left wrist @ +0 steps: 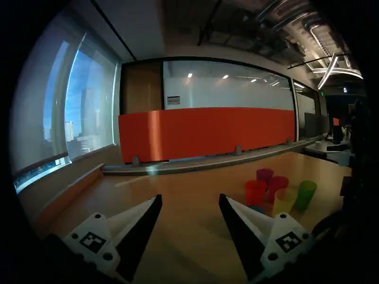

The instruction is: Pour water

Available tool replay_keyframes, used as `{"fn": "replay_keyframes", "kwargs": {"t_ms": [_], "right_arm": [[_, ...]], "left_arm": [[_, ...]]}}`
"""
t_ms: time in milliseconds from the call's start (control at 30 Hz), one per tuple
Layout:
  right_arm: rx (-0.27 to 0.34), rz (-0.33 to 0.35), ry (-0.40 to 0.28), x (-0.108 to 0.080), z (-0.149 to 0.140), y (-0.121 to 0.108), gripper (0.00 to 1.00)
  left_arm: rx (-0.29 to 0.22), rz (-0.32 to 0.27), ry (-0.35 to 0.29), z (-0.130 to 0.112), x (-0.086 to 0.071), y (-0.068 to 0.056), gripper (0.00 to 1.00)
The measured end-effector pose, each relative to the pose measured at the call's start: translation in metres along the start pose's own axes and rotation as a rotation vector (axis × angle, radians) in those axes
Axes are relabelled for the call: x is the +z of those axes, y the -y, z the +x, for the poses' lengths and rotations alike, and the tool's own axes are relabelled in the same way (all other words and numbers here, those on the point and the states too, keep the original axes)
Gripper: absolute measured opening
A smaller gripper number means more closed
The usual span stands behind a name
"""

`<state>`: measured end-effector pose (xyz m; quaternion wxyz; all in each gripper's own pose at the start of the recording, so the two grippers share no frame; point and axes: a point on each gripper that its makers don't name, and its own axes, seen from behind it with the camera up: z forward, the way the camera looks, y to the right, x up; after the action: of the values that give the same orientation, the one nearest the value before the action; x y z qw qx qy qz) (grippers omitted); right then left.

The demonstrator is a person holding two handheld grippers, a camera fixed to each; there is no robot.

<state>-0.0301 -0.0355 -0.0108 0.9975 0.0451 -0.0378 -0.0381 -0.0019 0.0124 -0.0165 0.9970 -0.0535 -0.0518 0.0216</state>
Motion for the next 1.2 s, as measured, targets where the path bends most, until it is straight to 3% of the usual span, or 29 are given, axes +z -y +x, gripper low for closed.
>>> {"fn": "replay_keyframes", "kwargs": {"t_ms": [367,667,1200], "right_arm": [[0.035,-0.083,-0.077,0.007,0.023,-0.012,0.99],[0.041,-0.100,-0.134,0.007,0.040,-0.013,0.99],[0.086,-0.129,-0.103,0.004,0.034,-0.015,0.99]], "left_arm": [[0.007,0.114,-0.089,0.018,-0.004,0.015,0.89],[0.021,0.201,-0.145,0.019,-0.007,0.034,0.89],[-0.040,0.197,-0.130,-0.020,0.005,0.034,0.89]]}}
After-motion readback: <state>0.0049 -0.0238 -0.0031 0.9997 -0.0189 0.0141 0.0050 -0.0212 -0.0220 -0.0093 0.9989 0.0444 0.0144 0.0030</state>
